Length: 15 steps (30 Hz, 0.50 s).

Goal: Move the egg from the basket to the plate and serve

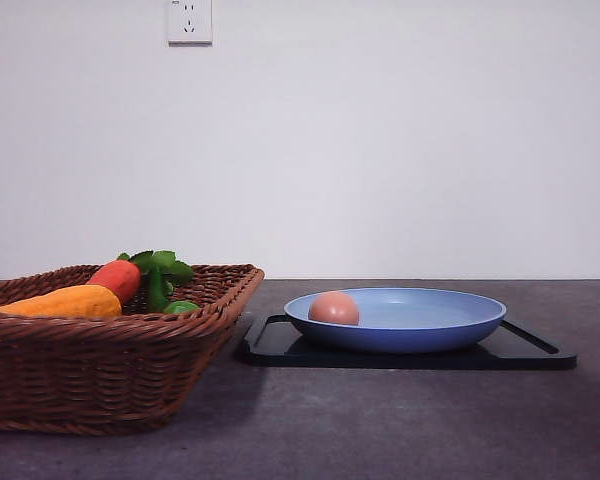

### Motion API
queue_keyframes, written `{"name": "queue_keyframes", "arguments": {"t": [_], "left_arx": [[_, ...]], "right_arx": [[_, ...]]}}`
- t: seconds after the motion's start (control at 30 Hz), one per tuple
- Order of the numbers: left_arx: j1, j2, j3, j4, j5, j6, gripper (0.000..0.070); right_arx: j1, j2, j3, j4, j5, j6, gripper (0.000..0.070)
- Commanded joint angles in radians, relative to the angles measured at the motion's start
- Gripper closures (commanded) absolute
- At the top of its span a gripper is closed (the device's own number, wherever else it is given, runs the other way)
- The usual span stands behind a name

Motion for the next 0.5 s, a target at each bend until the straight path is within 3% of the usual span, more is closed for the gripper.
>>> {"name": "queue_keyframes", "arguments": {"t": [0.0, 0.47], "left_arx": [[0.001, -0.001, -0.016, -0.005, 0.000, -0.006, 0.0700], [0.001, -0.001, -0.016, -0.005, 0.000, -0.006, 0.0700]], "right_arx": [[-0.002, -0.002, -0.006, 0.006, -0.002, 0.010, 0.0700], [-0.002, -0.002, -0.006, 0.006, -0.002, 0.010, 0.0700]]}}
